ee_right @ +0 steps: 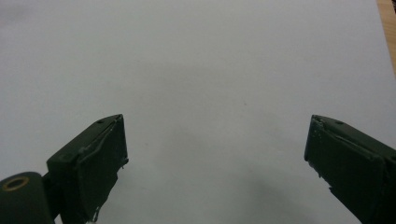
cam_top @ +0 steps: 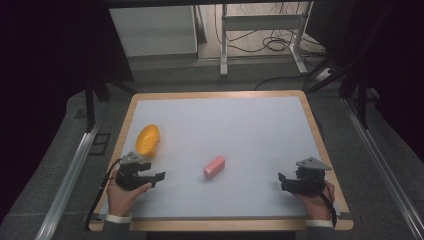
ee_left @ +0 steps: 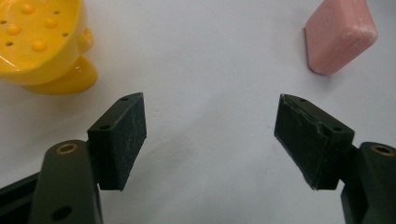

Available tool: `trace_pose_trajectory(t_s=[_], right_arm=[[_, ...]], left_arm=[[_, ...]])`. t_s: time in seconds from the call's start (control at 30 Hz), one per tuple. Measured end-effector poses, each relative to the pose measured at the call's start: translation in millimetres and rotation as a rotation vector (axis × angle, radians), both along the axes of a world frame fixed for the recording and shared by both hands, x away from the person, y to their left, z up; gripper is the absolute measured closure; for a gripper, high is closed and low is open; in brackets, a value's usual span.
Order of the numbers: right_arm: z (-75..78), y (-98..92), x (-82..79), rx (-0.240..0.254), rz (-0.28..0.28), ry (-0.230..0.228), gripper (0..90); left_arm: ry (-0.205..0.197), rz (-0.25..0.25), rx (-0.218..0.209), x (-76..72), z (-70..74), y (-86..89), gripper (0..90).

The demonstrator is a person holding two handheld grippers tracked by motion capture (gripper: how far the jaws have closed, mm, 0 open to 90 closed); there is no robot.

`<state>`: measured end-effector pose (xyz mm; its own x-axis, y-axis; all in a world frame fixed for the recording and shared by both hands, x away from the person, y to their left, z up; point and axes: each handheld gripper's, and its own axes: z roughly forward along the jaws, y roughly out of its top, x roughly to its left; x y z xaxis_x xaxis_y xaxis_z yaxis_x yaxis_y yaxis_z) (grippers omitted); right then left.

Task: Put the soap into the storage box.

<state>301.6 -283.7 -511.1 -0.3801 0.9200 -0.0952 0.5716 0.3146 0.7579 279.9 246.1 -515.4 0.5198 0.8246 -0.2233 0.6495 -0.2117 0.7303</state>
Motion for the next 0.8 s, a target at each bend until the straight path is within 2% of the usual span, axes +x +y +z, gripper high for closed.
trace_pose_trajectory(t_s=[0.2,0.3,0.47,0.8], right_arm=[[3.0,-0.4,-3.9,0.013,0.005,-0.005,6.6],[4.9,2.0,-4.8,-0.007,0.012,-0.007,6.7],[3.7,0.5,-3.5,0.018,0.022,-0.008,7.3],[1.4,-4.7,-2.7,0.037,0.032,0.0,8.0]], left_arm=[[-0.001,-0.003,-0.001,-0.4,-0.8,-2.0,25.8],[-0.003,0.001,0.0,-0.6,-0.4,-1.9,25.9],[-0.008,0.022,0.012,-2.1,1.5,0.5,25.9],[-0.012,0.025,0.019,-5.0,2.3,-0.9,26.1]])
